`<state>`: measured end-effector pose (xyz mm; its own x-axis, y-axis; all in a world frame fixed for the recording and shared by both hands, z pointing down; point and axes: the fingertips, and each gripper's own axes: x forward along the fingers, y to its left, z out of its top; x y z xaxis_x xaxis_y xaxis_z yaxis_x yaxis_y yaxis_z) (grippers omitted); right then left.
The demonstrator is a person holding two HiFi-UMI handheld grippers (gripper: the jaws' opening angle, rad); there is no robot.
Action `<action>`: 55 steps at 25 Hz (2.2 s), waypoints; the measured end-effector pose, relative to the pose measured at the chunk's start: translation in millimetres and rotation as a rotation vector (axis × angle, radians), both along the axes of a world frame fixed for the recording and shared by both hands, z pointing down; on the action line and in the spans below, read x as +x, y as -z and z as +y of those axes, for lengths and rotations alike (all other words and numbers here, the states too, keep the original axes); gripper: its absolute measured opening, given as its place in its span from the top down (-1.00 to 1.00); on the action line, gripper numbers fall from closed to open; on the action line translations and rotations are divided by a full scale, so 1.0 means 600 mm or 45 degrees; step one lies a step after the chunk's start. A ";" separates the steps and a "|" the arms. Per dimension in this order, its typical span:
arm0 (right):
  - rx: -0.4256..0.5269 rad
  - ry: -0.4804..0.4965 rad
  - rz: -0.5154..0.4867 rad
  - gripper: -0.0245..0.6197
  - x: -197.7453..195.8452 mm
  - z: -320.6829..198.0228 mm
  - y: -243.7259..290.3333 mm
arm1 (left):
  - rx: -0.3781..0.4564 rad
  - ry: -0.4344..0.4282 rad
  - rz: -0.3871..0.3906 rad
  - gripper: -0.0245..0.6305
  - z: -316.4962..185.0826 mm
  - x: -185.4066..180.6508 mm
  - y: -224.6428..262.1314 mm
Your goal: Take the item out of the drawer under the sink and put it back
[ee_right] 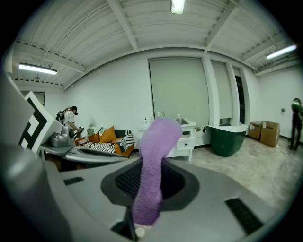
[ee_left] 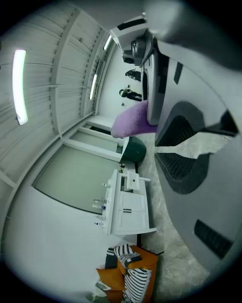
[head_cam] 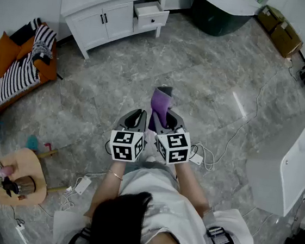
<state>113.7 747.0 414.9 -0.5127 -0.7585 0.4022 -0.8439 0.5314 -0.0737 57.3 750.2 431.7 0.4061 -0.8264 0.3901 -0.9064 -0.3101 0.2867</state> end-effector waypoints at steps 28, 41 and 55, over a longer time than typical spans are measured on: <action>-0.015 0.023 -0.059 0.63 0.047 -0.009 -0.007 | 0.012 0.014 0.010 0.78 -0.011 0.045 -0.003; -0.018 -0.005 -0.055 0.63 0.020 -0.109 -0.017 | 0.008 -0.006 -0.001 0.78 -0.110 0.022 -0.016; -0.083 -0.063 -0.028 0.62 -0.029 -0.296 -0.035 | -0.020 -0.041 0.022 0.78 -0.307 -0.029 -0.015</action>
